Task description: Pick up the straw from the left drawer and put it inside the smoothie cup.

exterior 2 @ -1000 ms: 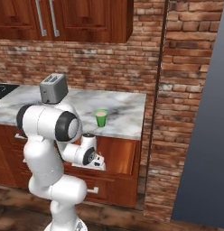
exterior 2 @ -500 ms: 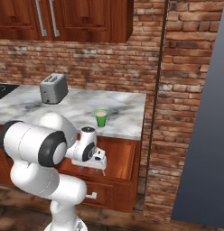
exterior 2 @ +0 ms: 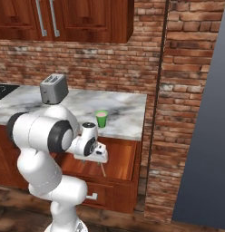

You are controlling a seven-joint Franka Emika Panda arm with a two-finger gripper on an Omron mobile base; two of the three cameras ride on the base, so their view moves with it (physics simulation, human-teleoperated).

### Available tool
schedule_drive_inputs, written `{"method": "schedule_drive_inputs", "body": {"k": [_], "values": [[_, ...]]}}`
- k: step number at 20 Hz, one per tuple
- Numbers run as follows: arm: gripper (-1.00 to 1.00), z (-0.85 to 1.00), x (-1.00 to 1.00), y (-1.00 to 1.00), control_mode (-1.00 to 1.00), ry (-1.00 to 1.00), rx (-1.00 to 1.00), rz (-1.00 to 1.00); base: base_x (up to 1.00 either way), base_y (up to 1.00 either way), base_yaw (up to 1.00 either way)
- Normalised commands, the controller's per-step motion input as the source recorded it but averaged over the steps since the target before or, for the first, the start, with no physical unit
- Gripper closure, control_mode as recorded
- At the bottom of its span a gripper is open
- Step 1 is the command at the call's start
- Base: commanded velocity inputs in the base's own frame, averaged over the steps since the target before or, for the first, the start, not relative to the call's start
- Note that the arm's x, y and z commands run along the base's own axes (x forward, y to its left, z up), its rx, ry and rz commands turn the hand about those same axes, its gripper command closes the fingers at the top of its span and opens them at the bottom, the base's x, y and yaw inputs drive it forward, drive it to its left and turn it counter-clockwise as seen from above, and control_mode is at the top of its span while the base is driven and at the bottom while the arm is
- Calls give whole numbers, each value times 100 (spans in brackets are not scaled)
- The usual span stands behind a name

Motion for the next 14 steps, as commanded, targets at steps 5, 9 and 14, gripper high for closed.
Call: {"method": "schedule_drive_inputs", "body": {"k": [5, 9, 14], "values": [[-100, -3, 33, 0, -100, 0, 0, 0, 0, 0, 0], [-100, -18, 29, 0, -100, 0, 0, 0, 0, 0, 0], [-100, -36, 22, 0, -100, -1, 0, 0, 0, 0, 0]]}}
